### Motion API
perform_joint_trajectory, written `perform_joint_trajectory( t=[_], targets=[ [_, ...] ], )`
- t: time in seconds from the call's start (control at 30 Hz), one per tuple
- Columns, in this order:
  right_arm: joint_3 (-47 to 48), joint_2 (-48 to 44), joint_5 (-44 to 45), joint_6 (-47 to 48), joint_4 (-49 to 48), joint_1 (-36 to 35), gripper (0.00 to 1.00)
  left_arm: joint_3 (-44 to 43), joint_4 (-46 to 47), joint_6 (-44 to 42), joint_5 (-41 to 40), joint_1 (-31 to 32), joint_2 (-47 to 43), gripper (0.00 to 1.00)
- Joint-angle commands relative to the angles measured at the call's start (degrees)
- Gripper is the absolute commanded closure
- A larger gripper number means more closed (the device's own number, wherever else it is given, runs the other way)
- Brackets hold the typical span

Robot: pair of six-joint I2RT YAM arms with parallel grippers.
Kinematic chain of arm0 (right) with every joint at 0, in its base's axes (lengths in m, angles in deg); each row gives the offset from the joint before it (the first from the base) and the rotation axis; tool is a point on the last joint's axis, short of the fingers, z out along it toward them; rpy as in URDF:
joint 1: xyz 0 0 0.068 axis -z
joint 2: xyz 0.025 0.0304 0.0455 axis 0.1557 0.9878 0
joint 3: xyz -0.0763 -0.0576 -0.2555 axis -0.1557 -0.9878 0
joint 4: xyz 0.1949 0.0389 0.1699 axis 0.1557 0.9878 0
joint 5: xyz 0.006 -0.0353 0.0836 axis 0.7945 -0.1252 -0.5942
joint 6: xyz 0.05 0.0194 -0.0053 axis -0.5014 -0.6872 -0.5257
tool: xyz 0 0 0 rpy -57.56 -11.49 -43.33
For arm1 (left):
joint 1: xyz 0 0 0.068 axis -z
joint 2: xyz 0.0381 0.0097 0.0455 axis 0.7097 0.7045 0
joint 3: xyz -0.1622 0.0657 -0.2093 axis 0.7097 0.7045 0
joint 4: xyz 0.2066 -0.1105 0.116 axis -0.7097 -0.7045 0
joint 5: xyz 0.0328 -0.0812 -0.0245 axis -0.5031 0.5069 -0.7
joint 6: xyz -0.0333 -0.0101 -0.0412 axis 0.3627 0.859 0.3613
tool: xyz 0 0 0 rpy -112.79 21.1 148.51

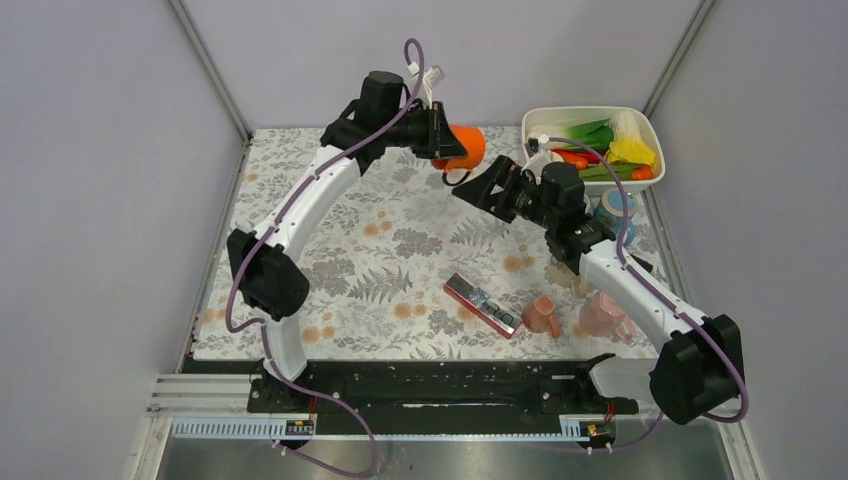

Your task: Turn the mug right side up

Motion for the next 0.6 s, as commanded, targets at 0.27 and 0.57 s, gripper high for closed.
perform_joint_trajectory(
  t=[0.27, 0.57],
  targets=[
    [1.6, -1.6, 3.7, 10.1, 17.9, 0.0, 0.01, -23.5, -17.3, -53.6, -38.4, -0.7, 18.8, 1.0],
    [8.7, -5.5, 6.7, 20.8, 36.9, 0.0, 0.01, -25.2, -18.0, -80.8, -37.2, -3.5, 27.7, 1.0]
  ],
)
